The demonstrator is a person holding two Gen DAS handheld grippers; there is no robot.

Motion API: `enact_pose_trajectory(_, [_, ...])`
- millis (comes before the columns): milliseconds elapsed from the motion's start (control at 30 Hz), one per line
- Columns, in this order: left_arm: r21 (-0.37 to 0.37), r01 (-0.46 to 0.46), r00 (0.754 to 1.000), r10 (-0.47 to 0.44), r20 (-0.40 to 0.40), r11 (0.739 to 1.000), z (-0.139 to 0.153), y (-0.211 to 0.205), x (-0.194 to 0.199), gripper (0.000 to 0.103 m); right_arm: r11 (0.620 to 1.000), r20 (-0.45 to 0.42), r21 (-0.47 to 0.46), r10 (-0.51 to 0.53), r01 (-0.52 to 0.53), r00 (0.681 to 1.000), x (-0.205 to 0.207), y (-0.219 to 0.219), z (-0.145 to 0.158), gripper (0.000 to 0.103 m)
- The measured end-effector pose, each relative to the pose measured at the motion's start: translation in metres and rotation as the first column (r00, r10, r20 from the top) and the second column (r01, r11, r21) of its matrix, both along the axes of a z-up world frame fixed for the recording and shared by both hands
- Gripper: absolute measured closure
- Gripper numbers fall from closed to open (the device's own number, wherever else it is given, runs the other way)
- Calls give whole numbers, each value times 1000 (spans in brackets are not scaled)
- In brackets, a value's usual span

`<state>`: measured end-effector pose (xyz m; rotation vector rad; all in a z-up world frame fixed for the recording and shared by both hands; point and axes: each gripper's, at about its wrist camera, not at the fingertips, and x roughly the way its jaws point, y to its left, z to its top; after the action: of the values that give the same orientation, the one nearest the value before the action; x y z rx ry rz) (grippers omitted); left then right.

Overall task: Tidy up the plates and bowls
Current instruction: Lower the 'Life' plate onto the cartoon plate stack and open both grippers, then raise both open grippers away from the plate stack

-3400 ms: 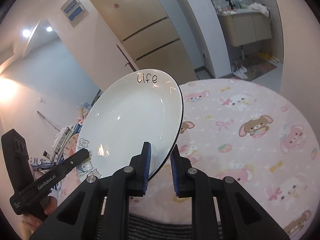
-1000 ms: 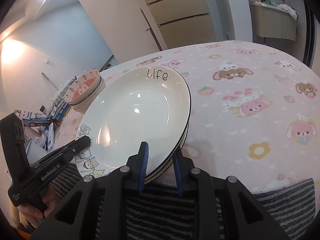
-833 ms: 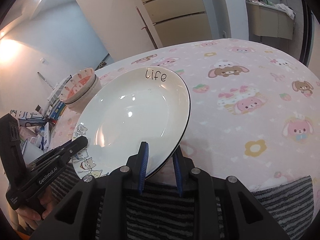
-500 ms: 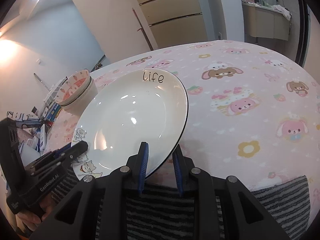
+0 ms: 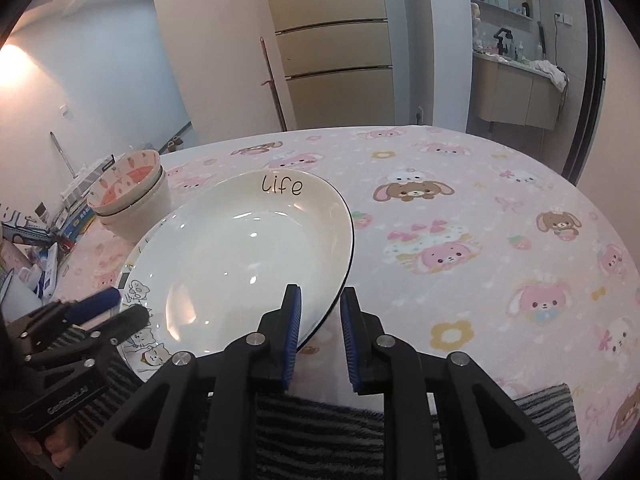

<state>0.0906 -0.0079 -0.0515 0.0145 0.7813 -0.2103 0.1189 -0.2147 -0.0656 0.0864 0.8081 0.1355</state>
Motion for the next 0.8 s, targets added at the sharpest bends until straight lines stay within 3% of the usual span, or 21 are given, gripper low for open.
enact_pose_trajectory(100, [2, -48, 996, 48, 76, 999, 11, 7, -7, 38, 1000, -6, 13, 13, -13, 1000, 1, 0, -1, 82])
enact_pose_trajectory(167, [-6, -97, 992, 97, 80, 995, 13, 17, -4, 31, 999, -13, 25, 22, -21, 1000, 2, 0, -2, 82])
enact_pose_trajectory(267, [-14, -189, 981, 189, 40, 982, 8, 35, 5, 31, 999, -10, 10, 33, -33, 999, 2, 5, -4, 82])
enact_pose_trajectory(367, [-37, -223, 974, 222, -35, 974, -1, 48, 14, 31, 999, -25, 26, 48, -47, 999, 3, 7, -7, 82])
enact_pose_trajectory(800, [4, -220, 964, 218, -151, 975, -25, 44, 23, 31, 998, -48, 40, 59, -57, 997, 6, 9, -13, 81])
